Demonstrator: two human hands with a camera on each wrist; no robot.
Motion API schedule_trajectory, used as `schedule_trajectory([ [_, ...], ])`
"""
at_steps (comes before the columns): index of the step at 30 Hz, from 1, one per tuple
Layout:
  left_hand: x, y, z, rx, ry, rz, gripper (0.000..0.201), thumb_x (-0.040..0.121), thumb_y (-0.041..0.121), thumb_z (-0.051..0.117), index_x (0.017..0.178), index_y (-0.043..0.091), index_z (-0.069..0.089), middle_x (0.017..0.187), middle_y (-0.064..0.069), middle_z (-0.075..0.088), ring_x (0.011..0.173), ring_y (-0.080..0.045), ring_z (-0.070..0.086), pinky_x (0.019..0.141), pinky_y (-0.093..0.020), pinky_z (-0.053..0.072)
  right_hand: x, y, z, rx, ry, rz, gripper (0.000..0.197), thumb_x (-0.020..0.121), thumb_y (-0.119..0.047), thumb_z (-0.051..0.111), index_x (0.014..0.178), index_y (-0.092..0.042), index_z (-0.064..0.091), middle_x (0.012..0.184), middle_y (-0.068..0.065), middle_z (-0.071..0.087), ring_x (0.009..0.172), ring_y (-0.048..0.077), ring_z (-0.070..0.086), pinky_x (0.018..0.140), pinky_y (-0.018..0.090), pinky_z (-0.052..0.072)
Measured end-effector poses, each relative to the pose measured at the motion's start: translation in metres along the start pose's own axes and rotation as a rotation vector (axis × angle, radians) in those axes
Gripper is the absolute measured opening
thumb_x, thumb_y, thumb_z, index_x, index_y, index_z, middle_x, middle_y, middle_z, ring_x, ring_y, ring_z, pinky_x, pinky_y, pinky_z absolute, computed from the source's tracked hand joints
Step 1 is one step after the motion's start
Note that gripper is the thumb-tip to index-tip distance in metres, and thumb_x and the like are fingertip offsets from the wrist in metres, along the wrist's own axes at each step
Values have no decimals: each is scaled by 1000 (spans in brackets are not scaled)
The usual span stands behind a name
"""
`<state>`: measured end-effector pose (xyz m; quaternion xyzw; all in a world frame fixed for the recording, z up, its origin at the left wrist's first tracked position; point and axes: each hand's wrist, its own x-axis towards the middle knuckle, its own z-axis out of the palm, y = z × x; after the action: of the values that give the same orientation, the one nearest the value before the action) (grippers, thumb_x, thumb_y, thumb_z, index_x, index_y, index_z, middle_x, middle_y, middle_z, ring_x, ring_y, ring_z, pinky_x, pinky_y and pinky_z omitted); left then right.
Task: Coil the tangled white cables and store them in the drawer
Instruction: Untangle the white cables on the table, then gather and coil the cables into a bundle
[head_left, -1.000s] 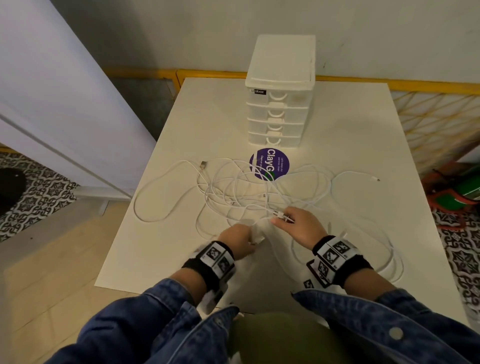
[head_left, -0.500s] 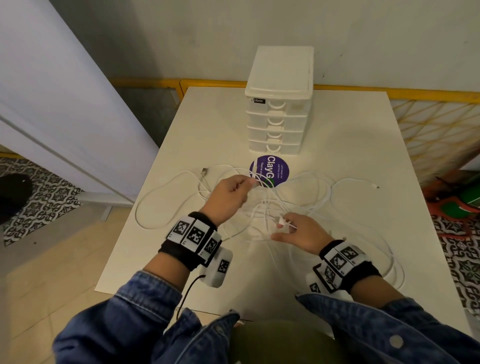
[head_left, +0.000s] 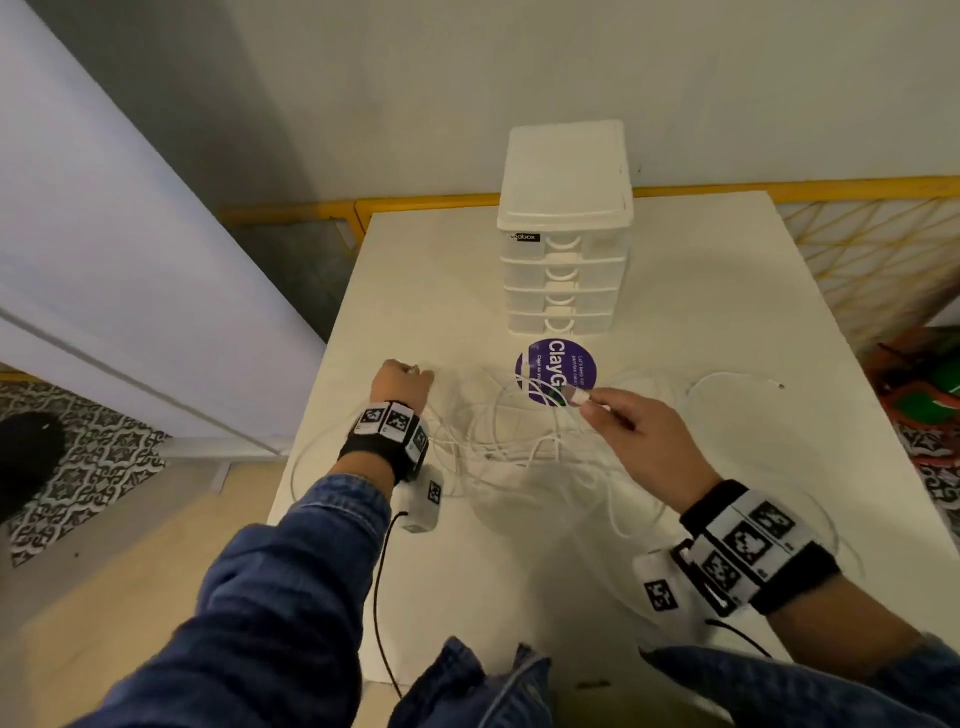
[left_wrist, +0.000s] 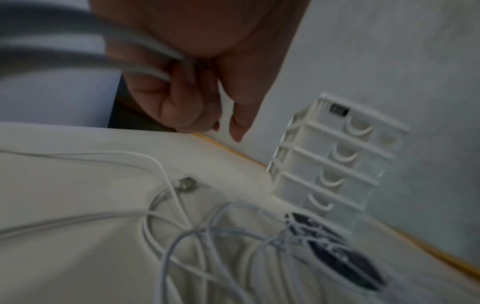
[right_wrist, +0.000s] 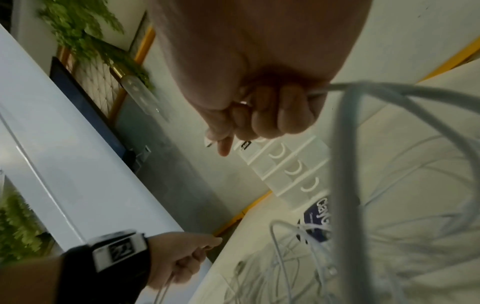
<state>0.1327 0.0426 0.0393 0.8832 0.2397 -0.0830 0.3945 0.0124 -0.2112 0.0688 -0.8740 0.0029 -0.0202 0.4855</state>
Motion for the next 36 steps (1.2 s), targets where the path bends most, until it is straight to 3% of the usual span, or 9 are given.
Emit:
schedule_trajectory([
  [6,19,-11,21,235,-88,-20,41,91,27,57,115,-7,55,107,-20,62,97,-33,60,74,-30,38,30,-18,6,25,-58,25,23,96,-19,45,107,-9,62,93,-6,67,77,-5,57,72,15,42],
  [9,24,-15,29,348,-91,31,36,92,26,56,106,-7,61,110,-25,64,102,-37,61,74,-34,41,40,-27,4,154,14,24,23,95,-20,47,110,-12,62,79,-19,58,63,-11,54,63,7,38],
  [12,27,-12,30,343,-62,28,37,93,27,48,97,-8,62,104,-26,65,95,-40,61,73,-36,43,39,-23,6,146,70,68,23,95,-25,48,104,-13,65,77,-9,60,63,0,51,68,17,41],
  [16,26,2,25,332,-58,107,40,93,30,49,100,-8,62,107,-25,65,97,-40,60,71,-35,41,32,-17,11,280,127,184,23,96,-19,43,102,-9,63,58,-16,49,50,-3,47,54,12,31],
  [19,14,20,18,147,-27,306,33,94,26,49,97,-5,61,97,-25,67,82,-36,59,65,-31,37,30,-29,6,453,151,163,21,96,-14,41,105,-8,60,58,-10,45,47,2,40,45,13,31],
  [22,-17,46,10,-102,-50,498,28,96,26,47,92,3,61,77,-9,70,53,-12,50,55,-27,36,32,-48,-3,520,173,41,22,97,-17,43,112,-11,59,57,2,42,44,10,34,40,18,30],
  [28,-80,111,-5,-454,-152,762,18,96,29,50,89,19,64,59,8,53,52,-7,46,57,-25,41,40,-73,-13,617,232,-60,21,98,-17,41,105,-15,61,54,-13,41,47,6,29,45,17,27],
  [31,-105,134,-15,-729,-310,717,23,98,29,48,100,16,67,51,12,42,44,-4,34,45,-17,30,35,-84,-20,636,218,-143,20,98,-12,39,102,-14,58,63,-3,43,54,10,35,52,21,32],
  [36,-126,155,-11,-938,-504,596,35,100,34,40,75,15,55,48,8,45,39,-5,33,40,-18,26,33,-84,-20,612,176,-175,19,96,-19,43,105,-8,55,104,14,64,97,23,62,85,32,53],
])
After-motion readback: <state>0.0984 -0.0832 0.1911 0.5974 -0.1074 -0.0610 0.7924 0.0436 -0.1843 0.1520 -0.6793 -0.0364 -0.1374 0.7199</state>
